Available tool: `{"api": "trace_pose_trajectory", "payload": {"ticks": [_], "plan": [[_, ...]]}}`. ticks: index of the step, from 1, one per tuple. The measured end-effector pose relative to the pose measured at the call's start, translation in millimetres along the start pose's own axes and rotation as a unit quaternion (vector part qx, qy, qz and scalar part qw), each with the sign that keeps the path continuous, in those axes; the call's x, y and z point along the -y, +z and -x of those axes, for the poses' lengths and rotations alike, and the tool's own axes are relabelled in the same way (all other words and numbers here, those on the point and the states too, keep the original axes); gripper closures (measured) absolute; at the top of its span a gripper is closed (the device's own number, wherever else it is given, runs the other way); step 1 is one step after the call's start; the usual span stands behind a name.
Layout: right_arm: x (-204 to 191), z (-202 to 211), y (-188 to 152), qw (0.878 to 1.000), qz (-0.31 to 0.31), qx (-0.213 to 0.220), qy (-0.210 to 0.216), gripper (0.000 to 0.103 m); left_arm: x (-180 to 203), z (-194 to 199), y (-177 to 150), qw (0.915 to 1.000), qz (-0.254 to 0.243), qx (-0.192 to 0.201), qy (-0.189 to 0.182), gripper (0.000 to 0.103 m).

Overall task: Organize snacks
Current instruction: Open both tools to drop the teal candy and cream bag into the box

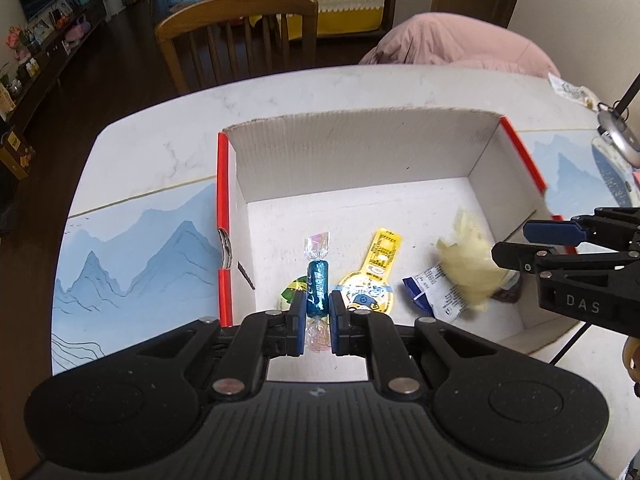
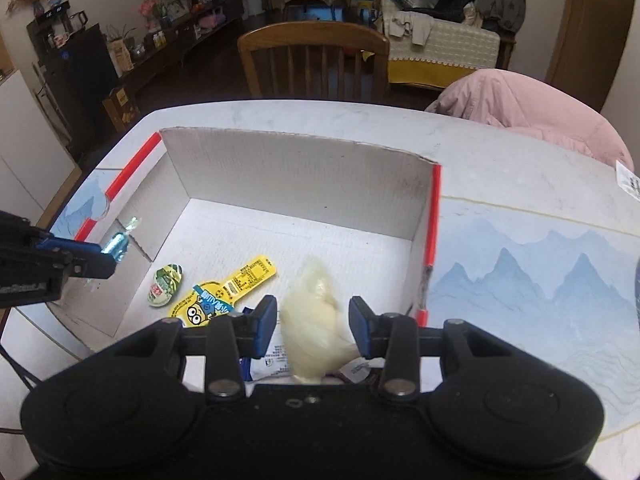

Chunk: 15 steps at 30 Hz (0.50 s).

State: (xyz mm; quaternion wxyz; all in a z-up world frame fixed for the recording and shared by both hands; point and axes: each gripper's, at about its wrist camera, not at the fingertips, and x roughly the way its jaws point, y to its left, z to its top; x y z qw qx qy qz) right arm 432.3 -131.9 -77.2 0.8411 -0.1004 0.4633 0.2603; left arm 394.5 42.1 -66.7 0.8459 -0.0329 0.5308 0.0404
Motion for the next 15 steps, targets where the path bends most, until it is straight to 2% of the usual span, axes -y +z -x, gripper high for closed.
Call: {"api": "trace_pose_trajectory", "payload": {"ticks": [10,15], "plan": [[0.5,-18.9,3.3,1.000,0.019,-0.019,0.005,0.064,-1.7,-39.4,1.8,0.9988,0.008,-0.048,0.013,0.092],[2.7,-20.1,-0.5,0.999,0.022,-0.022,0.007,0.062,1.2,-49.1,-1.6,0.9982,0.009,-0.059,0.008,0.092]]}}
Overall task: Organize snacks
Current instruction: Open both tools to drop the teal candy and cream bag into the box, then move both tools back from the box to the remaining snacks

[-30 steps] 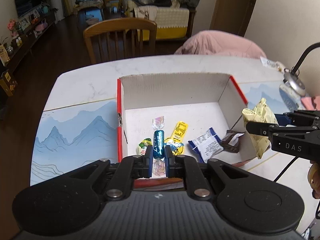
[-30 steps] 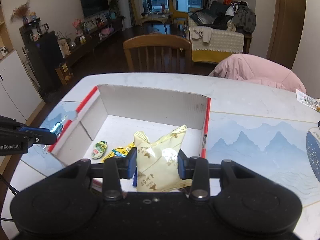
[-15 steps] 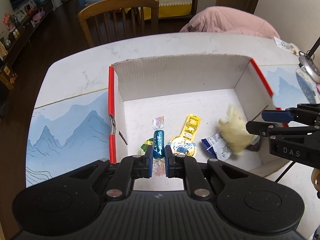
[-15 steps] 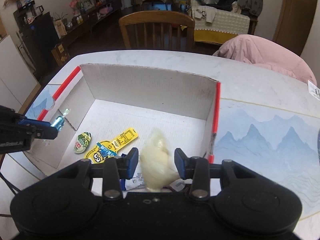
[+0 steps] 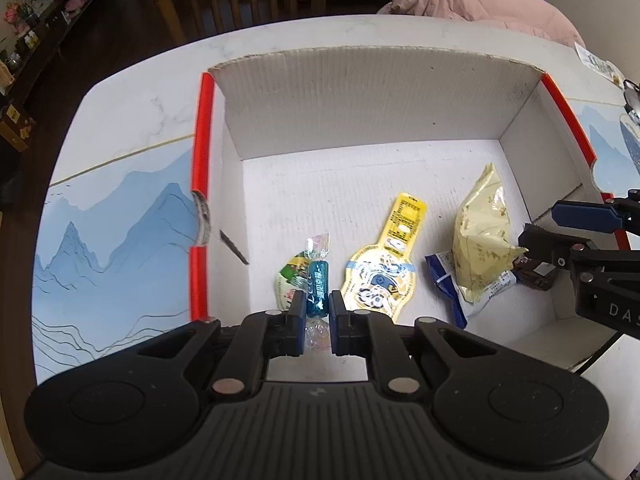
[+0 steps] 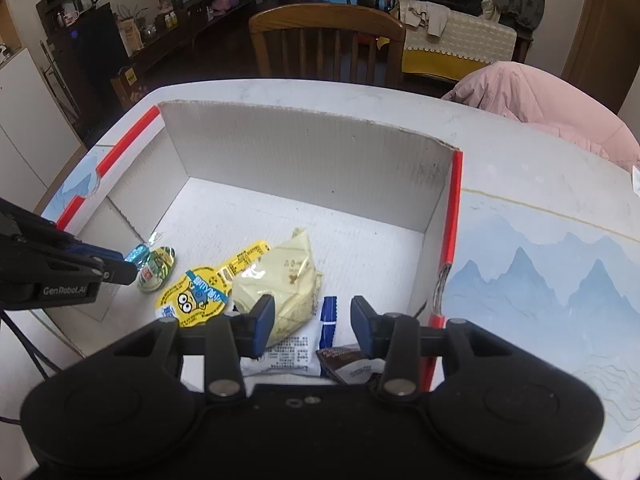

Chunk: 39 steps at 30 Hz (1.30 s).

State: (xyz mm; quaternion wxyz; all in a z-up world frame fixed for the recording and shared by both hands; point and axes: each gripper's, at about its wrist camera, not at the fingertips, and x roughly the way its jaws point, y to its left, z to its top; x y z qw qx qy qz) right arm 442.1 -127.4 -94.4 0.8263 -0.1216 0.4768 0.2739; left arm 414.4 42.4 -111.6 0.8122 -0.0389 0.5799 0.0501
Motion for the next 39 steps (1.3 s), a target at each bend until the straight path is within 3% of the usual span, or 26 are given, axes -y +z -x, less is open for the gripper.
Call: {"api": "trace_pose_trajectory", "payload": {"ticks": [6,11,13,15,24,26,28,30,39], "plan": [[0.2,7.7,-3.9,1.000,-0.004,0.009,0.008,0.055,2.9,2.7,-4.5,0.9999,0.005,0.001,-0.013,0.091],[0.9,24.0,-8.0,0.999,-0.011,0.038,0.004,0.035,0.1,14.5,-9.3,0.9996,0.009,0.011,-0.023,0.088],[1.5,30.9,-10.9,0.999,-0.015,0.048,0.005,0.033,-1.1,20.5,-12.1,0.9994,0.012,0.019,-0.026,0.078],[1.3,35.3,-13.4,0.999,-0.021,0.050,0.005,0.030,-2.6,26.8,-15.9,0.9991,0.014,0.028,-0.029,0.075],[-5.8,67.2,-26.3,0.996,-0.030,0.085,-0.001,0.015,-6.7,62.3,-37.6,0.9968,0.016,0.064,-0.045,0.074],[-7.5,74.3,-28.5,0.995,-0.034,0.091,0.000,0.013,-7.7,71.1,-43.1,0.9958,0.018,0.073,-0.053,0.070],[-9.5,82.5,-31.7,0.994,-0.038,0.098,0.003,0.010,-8.8,80.5,-49.4,0.9945,0.021,0.085,-0.058,0.050],[-12.1,89.1,-35.2,0.994,-0.042,0.099,0.007,0.007,-8.7,92.3,-56.7,0.9928,0.021,0.102,-0.059,0.043],[-29.9,116.3,-54.0,0.992,-0.045,0.113,0.023,0.001,-9.5,123.3,-85.0,0.9891,0.002,0.129,-0.070,0.042]]}}
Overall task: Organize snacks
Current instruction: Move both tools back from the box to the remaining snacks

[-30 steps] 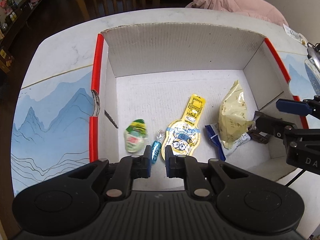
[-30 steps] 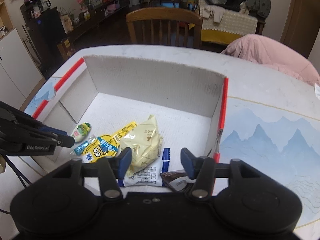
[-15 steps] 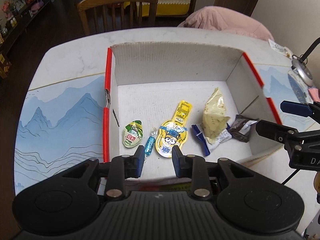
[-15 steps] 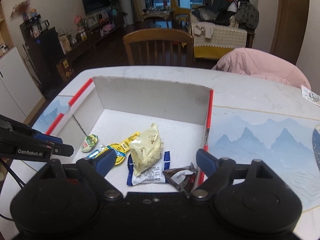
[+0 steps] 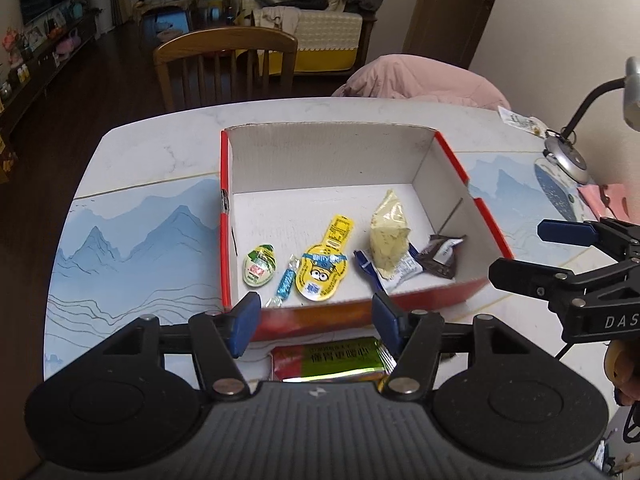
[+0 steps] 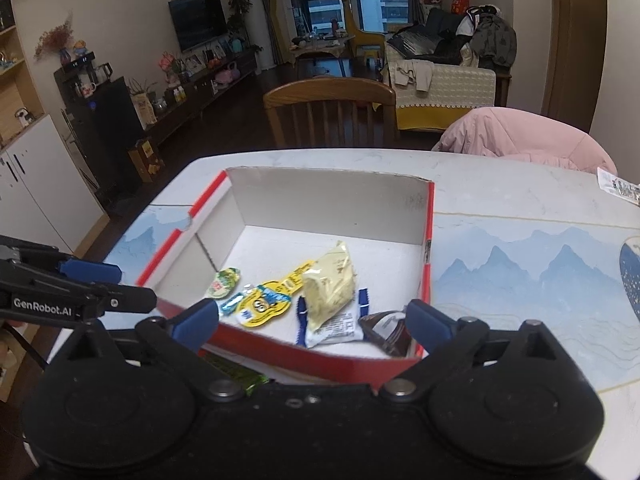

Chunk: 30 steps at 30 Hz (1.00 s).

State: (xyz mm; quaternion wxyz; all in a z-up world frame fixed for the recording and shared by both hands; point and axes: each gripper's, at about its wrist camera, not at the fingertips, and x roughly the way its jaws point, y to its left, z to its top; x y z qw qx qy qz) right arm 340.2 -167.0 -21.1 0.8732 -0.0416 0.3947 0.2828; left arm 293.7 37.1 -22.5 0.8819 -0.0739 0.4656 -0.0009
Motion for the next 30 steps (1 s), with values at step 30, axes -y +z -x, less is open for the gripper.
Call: {"api": "trace_pose_trajectory", "payload": {"ticks": [30], "plan": [[-42.0,33.5,-126.8,0.998,-0.011,-0.061,0.000,0.000,-7.4,-18.8,-82.8,0.9855,-0.125,-0.088,-0.075,0.028]]}}
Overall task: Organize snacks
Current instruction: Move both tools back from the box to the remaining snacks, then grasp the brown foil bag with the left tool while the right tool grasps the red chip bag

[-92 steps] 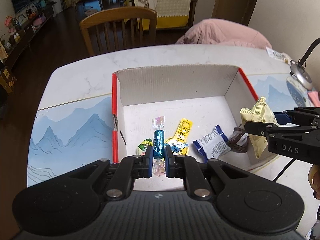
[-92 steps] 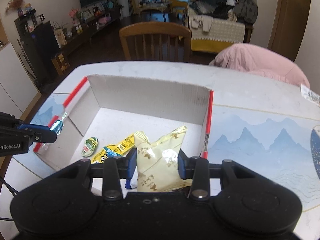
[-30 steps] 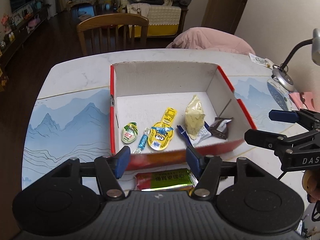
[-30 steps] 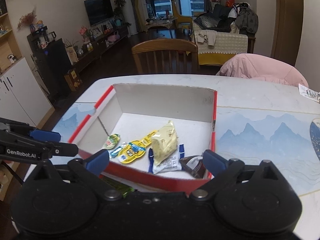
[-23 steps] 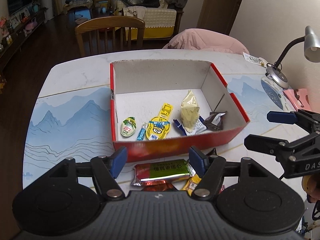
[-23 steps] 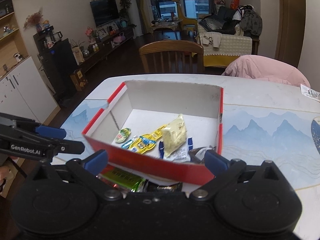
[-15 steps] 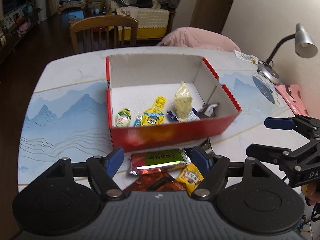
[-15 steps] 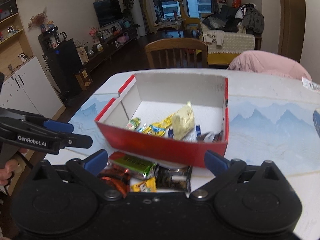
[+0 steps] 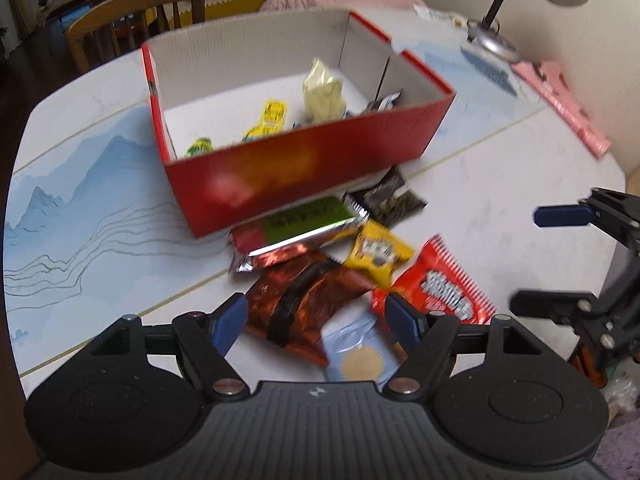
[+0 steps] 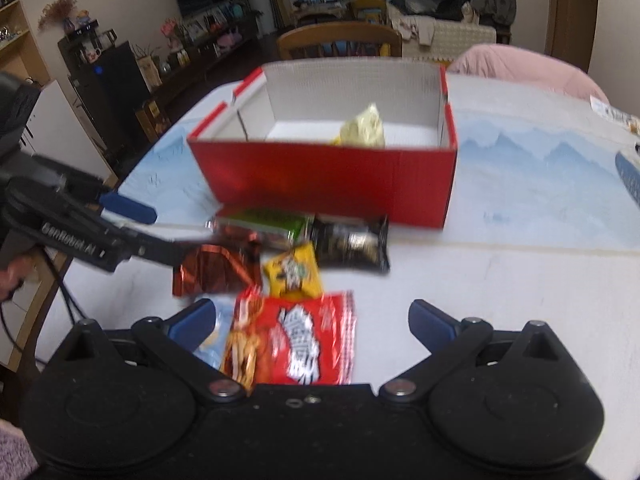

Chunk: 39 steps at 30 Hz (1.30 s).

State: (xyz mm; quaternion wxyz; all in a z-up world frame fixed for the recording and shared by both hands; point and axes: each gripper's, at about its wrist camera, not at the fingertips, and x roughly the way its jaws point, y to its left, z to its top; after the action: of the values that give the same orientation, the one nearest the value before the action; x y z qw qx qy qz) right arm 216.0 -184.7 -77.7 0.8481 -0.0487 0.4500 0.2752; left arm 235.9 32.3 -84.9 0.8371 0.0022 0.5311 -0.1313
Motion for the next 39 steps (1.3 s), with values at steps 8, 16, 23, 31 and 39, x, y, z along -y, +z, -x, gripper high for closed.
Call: {"api": "trace_pose_trajectory", "payload": {"ticks": [8,16,23,31,39], "plan": [[-12.8,-20.9,-19.3,0.999,-0.001,-0.034,-0.002,0.000,-8.9,-29.0,5.9,0.9983,-0.021,-0.054,0.006,0.028],[-21.3,-51.1,-20.2,0.998,0.003,-0.061,-0.016,0.000,-9.6,-53.0,15.8,0.9958,-0.045,-0.078,0.013,0.028],[-27.5,-67.2,-23.3,0.997,0.017,-0.073,-0.022,0.000,-15.1,-75.5,21.0,0.9932,-0.050,-0.104,0.012,0.028],[-31.9,-84.5,-22.6,0.995,0.031,-0.083,-0.038,0.000,-19.7,-89.0,19.0,0.9922,-0.040,-0.118,-0.003,0.028],[-35.6,-90.7,-19.2,0.994,0.040,-0.086,-0.048,0.000,-31.4,-84.6,14.7,0.9944,-0.001,-0.105,-0.013,0.028]]}}
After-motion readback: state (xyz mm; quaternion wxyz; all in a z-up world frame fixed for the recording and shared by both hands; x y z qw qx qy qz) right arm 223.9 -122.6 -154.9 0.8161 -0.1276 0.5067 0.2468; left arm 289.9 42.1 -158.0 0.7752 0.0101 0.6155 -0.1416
